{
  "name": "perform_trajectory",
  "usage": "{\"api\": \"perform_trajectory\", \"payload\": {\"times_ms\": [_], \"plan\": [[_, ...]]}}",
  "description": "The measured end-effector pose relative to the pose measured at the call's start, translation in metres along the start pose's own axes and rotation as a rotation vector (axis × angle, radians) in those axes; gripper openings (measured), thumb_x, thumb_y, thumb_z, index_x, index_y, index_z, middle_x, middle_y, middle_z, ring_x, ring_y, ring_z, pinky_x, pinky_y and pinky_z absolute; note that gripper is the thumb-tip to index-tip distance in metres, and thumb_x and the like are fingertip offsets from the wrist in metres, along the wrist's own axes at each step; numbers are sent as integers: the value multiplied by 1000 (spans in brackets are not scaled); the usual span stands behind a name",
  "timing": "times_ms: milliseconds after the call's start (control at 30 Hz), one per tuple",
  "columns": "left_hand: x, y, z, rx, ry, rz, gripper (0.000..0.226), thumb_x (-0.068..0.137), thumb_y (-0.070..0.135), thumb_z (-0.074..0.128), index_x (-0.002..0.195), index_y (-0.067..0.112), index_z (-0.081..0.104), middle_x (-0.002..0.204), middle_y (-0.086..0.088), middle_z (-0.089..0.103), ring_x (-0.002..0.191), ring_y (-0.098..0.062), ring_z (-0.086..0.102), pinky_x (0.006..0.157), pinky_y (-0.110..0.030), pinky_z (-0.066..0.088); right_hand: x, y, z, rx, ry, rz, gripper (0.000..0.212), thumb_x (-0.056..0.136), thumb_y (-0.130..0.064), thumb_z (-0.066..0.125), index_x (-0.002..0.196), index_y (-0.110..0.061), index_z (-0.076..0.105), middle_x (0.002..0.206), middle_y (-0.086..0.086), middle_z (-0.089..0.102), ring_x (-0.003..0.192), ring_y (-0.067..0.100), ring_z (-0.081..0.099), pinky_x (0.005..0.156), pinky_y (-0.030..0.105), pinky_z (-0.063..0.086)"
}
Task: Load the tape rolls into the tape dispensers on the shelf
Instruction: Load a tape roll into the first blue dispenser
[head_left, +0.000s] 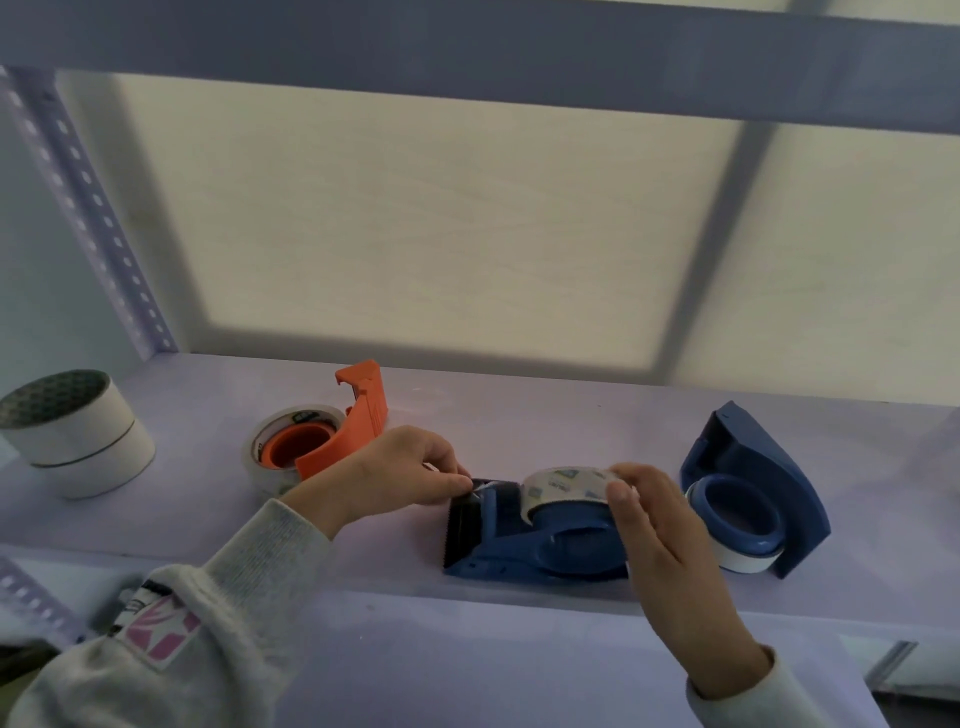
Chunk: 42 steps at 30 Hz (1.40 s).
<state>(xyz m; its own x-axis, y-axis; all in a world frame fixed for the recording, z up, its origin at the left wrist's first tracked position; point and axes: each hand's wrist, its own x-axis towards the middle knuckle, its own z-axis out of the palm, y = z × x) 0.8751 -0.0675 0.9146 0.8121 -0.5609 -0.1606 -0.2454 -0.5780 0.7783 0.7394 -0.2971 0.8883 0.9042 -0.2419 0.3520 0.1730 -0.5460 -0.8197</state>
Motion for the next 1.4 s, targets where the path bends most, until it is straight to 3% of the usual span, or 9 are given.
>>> {"api": "perform_trajectory", "payload": {"times_ms": [100, 267, 400, 500, 667, 800, 933, 1233, 1400], "plan": [[-3, -4, 2, -127, -10, -23, 11, 85, 17, 68, 77, 9, 67, 96, 2, 74, 87, -15, 71, 80, -26, 58, 0, 9, 0, -29, -73, 48, 51, 80, -77, 36, 109, -37, 49, 107, -17, 57, 104, 10, 54, 86, 24, 44], [-7, -10, 3, -315, -64, -50, 12, 86, 8, 65, 75, 5, 62, 105, -6, 73, 97, -19, 69, 84, -30, 57, 9, 7, -5, 215, -192, 235, 63, 59, -67, 66, 112, -36, 49, 97, 7, 69, 87, 27, 65, 74, 33, 53], [-9, -15, 3, -513, -115, -76, 14, 85, 1, 65, 72, 5, 60, 114, -11, 70, 92, -21, 67, 85, -33, 56, 14, 5, -13, 273, -269, 334, 82, 47, -62, 81, 114, -29, 50, 90, 7, 74, 85, 23, 71, 79, 38, 58], [-10, -16, 3, -620, -108, -87, 21, 84, -3, 64, 66, 7, 60, 115, -11, 70, 91, -22, 67, 76, -28, 56, 17, 5, -16, 267, -346, 381, 94, 37, -64, 85, 115, -29, 47, 106, 6, 70, 92, 26, 70, 82, 44, 59], [-10, -17, -2, -735, -143, -63, 17, 74, 0, 69, 60, 7, 63, 115, -12, 70, 94, -26, 68, 76, -27, 58, 20, 5, -22, 471, -477, 491, 90, 42, -29, 94, 120, -23, 49, 114, 11, 67, 98, 28, 70, 80, 37, 58], [-10, -18, -7, -877, -164, -33, 15, 67, 4, 74, 59, 6, 61, 121, -17, 67, 104, -28, 67, 77, -28, 59, 19, 9, -21, 524, -461, 507, 101, 30, -31, 98, 118, -19, 51, 103, 11, 72, 100, 33, 69, 88, 48, 56], [-11, -20, -11, -1127, -229, 30, 21, 63, 7, 80, 60, 5, 60, 131, -23, 58, 122, -38, 55, 89, -35, 55, 17, 11, -21, 622, -482, 510, 101, 31, -26, 98, 120, -12, 50, 109, 15, 70, 103, 35, 67, 84, 44, 58], [-13, -10, -9, -1457, -298, 152, 19, 69, 9, 78, 60, 9, 62, 132, -21, 58, 117, -32, 61, 88, -28, 53, 17, 8, -15, 847, -501, 375, 94, 44, -17, 92, 126, -6, 47, 121, 22, 62, 111, 37, 62, 84, 38, 58], [-14, -4, 0, -1440, -234, 256, 17, 74, 15, 73, 63, 14, 61, 138, -18, 54, 124, -32, 55, 108, -45, 27, 16, 3, -5, 927, -475, 319, 95, 46, -24, 93, 126, 0, 48, 122, 25, 60, 112, 38, 59, 89, 40, 56]]}}
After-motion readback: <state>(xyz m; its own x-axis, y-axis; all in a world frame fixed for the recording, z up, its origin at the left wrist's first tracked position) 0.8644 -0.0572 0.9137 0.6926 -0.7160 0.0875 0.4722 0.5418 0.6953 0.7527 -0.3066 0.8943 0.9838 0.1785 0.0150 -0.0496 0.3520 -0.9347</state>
